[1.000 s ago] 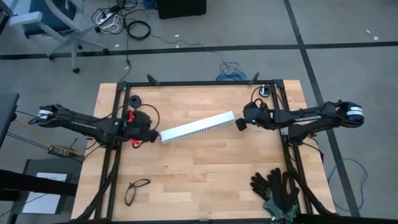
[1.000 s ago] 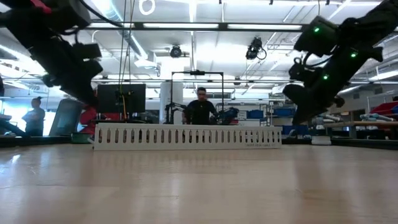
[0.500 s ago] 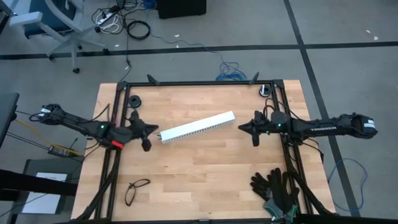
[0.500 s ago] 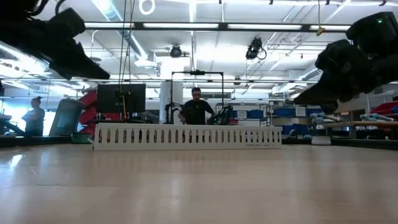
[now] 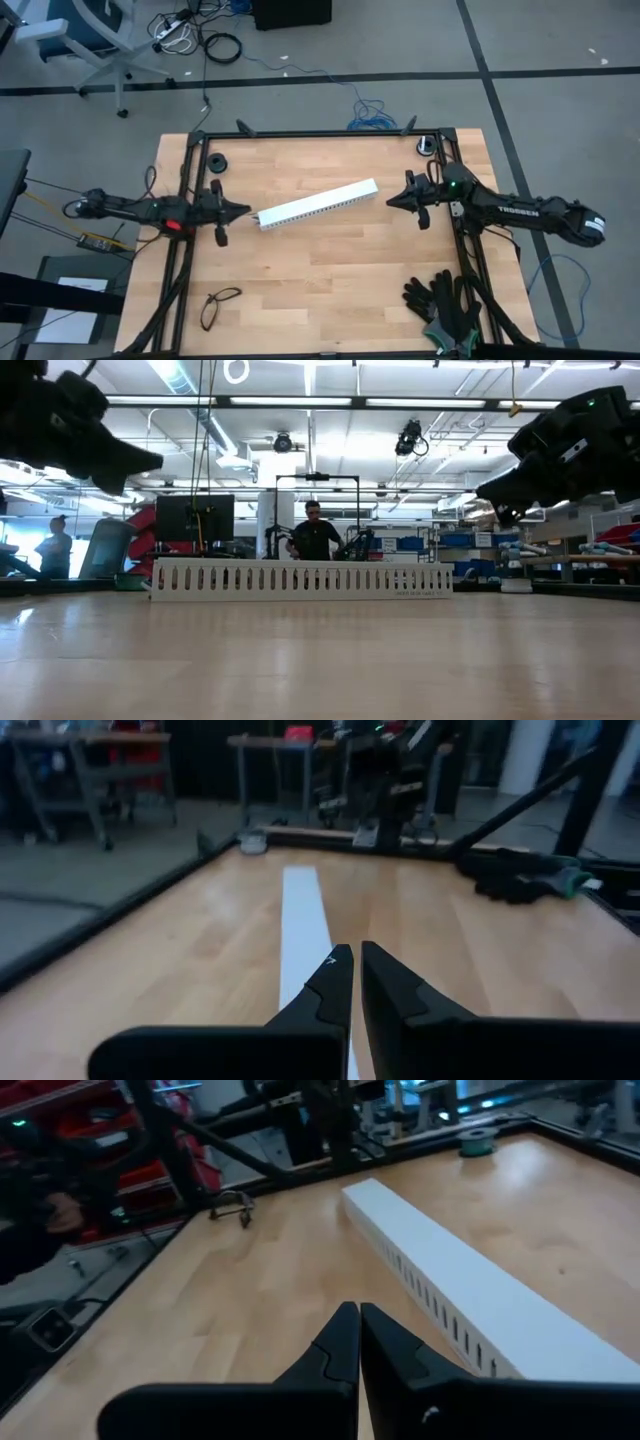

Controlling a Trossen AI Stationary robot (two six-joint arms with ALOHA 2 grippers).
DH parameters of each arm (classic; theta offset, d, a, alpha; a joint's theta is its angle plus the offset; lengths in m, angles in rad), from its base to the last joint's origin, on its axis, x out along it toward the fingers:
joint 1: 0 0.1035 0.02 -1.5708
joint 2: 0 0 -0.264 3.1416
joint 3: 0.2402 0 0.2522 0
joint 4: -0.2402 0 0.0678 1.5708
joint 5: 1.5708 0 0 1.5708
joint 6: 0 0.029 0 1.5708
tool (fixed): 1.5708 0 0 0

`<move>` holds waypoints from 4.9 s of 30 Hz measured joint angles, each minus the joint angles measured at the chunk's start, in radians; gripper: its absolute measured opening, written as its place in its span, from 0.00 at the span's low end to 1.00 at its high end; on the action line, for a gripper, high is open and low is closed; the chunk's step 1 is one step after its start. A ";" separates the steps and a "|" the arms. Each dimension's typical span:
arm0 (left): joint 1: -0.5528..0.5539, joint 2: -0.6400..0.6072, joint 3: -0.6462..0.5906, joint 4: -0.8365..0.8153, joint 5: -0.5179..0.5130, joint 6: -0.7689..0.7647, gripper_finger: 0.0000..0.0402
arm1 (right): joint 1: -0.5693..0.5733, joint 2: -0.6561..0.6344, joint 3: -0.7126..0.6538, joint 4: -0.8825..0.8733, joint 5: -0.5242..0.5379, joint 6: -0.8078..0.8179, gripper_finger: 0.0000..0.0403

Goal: Ziptie cables
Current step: Return to Home Position

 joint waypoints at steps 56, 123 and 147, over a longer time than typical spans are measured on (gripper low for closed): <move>0.345 -0.017 -0.056 0.121 0.425 0.041 0.00 | 0.512 -0.281 -0.026 -0.258 0.810 0.048 0.00; 0.343 0.060 -0.056 0.123 0.425 0.017 0.00 | 0.623 -0.458 -0.024 -0.434 0.870 -0.026 0.00; 0.343 0.070 -0.056 0.123 0.425 -0.008 0.00 | 0.623 -0.465 -0.010 -0.443 0.872 -0.056 0.00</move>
